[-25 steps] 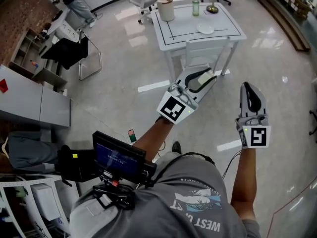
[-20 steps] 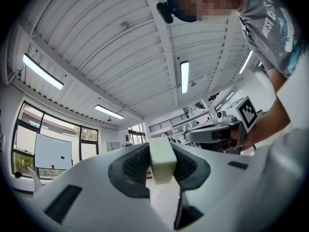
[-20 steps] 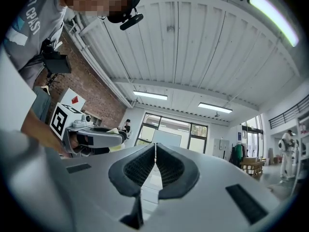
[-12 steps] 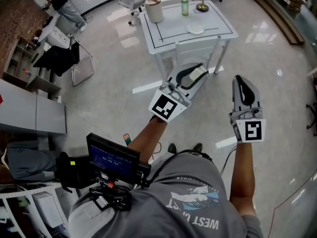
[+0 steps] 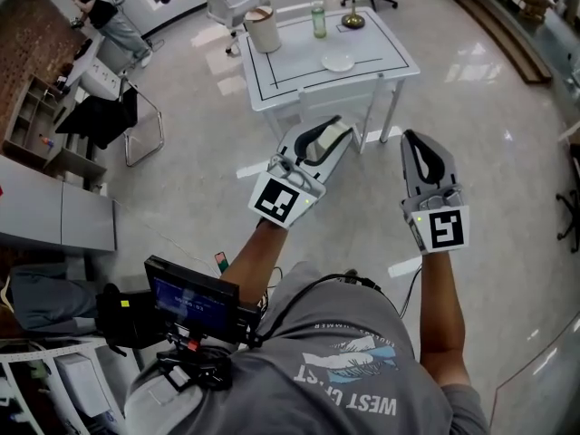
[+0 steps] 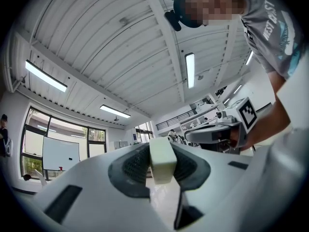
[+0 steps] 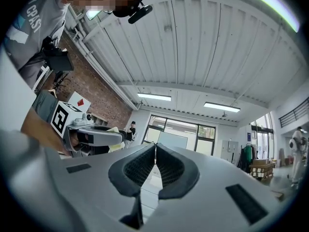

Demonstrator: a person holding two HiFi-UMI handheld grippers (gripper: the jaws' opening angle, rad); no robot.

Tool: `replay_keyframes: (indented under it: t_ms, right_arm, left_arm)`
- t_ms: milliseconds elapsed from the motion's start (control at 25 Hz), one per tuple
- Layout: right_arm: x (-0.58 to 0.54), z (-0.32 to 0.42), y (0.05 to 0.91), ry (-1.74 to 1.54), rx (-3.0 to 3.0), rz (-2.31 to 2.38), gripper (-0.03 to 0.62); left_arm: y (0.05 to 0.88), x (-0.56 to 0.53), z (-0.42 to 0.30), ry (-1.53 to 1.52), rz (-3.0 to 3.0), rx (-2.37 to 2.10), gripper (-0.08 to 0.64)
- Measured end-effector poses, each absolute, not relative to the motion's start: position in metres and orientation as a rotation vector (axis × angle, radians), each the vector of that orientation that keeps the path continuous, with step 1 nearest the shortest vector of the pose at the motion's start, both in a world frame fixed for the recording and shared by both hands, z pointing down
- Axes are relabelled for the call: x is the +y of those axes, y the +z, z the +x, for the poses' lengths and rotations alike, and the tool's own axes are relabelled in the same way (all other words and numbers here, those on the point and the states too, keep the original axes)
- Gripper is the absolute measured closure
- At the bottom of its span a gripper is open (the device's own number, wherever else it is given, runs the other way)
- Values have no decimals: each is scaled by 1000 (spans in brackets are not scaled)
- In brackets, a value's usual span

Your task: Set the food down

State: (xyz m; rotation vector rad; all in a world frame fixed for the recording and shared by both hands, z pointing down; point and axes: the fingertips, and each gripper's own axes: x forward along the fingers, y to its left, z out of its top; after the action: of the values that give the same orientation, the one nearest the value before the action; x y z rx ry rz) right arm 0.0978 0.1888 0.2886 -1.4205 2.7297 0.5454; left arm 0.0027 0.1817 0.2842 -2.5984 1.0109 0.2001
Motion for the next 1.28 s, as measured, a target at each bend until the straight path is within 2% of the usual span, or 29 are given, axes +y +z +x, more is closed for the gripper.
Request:
replay_keyframes:
  t_ms: [760,1280]
  right_arm:
    - [113,39,290,568,2699,-1547,584]
    - [70,32,298,530,2720,-1572,584]
  left_arm:
    - [285,101,-61,222,-2625,923,454]
    - [289,58,-72,243,-2646,939,454]
